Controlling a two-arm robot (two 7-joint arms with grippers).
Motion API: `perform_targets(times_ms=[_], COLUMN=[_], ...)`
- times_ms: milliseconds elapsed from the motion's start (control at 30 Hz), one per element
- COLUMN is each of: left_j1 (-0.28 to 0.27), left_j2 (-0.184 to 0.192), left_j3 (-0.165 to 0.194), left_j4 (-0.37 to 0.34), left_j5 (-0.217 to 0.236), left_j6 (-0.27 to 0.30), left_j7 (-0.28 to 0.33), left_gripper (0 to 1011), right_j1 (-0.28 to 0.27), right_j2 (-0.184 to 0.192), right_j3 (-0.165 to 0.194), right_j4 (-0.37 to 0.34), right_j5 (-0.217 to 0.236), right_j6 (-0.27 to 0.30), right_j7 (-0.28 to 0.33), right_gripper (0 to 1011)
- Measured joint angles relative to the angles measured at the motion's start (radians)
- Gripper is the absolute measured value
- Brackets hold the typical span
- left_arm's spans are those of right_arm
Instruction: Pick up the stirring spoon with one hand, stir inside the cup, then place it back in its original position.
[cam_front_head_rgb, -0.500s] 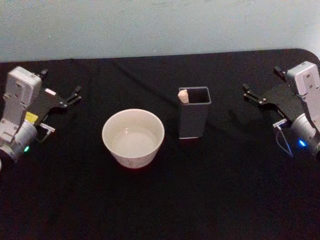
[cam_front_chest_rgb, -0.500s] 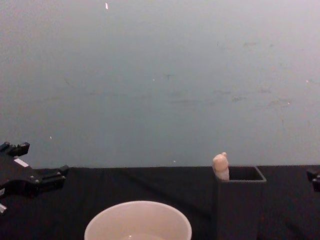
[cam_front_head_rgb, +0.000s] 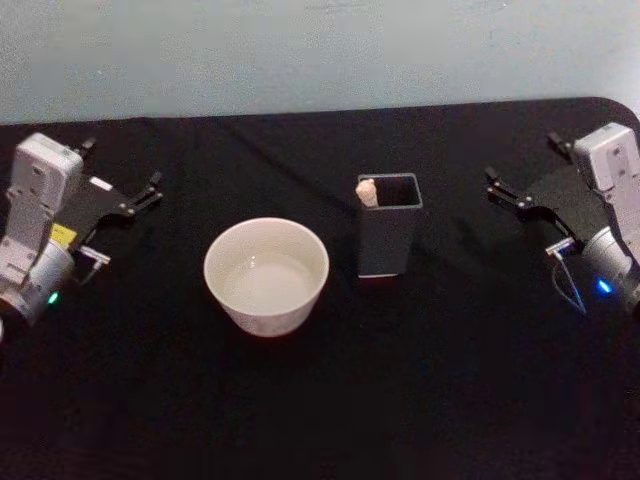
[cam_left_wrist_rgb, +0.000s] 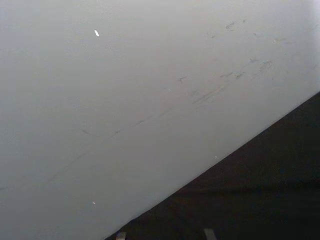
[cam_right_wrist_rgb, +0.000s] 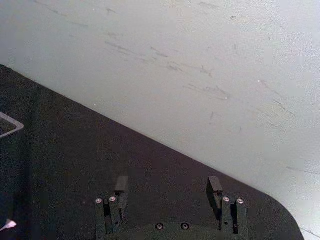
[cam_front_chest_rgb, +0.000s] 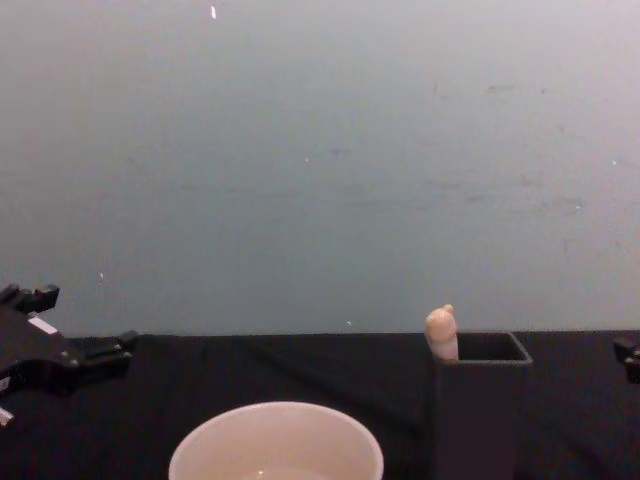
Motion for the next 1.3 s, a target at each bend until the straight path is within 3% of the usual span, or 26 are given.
perform_targets(times_ms=[1300], left_j1=[0.000], left_j2=[0.000], left_j3=[0.000], left_j4=[0.000], left_j5=[0.000], left_j6=[0.000], left_j7=[0.000], left_gripper=[1001], right_j1=[0.000], right_j2=[0.000], right_j3=[0.000], right_j4=[0.000], right_j5=[0.000], right_j6=[0.000], right_j7=[0.000], right_gripper=[1002])
